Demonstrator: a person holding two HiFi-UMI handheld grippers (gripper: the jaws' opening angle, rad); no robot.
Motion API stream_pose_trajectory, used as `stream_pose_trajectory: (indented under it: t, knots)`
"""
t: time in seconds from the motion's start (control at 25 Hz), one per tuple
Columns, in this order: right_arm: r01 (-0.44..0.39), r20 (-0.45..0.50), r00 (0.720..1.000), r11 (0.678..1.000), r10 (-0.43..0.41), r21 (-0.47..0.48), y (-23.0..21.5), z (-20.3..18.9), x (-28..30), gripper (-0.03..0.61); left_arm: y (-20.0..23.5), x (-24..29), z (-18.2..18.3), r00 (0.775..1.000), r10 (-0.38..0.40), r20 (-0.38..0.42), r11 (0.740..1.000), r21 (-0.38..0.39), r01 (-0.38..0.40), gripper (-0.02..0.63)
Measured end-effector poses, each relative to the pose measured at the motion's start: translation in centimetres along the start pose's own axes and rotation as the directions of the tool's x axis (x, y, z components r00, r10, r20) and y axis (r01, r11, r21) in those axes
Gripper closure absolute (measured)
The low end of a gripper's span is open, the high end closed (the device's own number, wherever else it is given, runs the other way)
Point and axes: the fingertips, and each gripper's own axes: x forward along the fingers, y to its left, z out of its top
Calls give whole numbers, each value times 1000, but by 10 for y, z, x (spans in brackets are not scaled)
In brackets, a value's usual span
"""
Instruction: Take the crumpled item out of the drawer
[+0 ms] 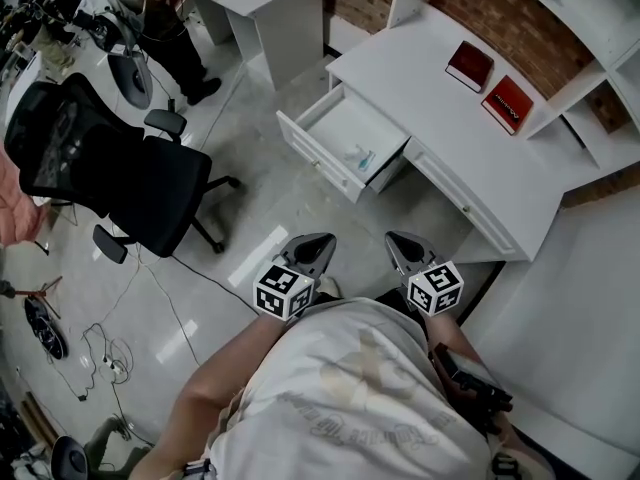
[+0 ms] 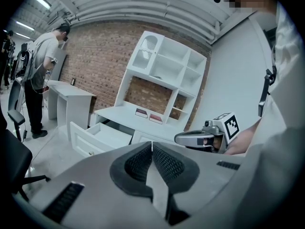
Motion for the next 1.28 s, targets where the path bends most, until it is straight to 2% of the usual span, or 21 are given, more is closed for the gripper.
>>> stream_pose_trajectory:
  t: [0.24,0.76,1.28]
  knots:
    - [3,-1,1000,1000,-3,-7,0,4,5,555,4,-2,2,1000,-5,7,1000,5,5,586]
    - [-12,-2,1000,1000,12,-13,0,14,26,555,24,-10,10,999,41,32,999,-1,-41,586]
    - [-53,-15,998,999,53,-3,-19,23,74,554,70,0,22,994,103,30,995,-21,-102,586]
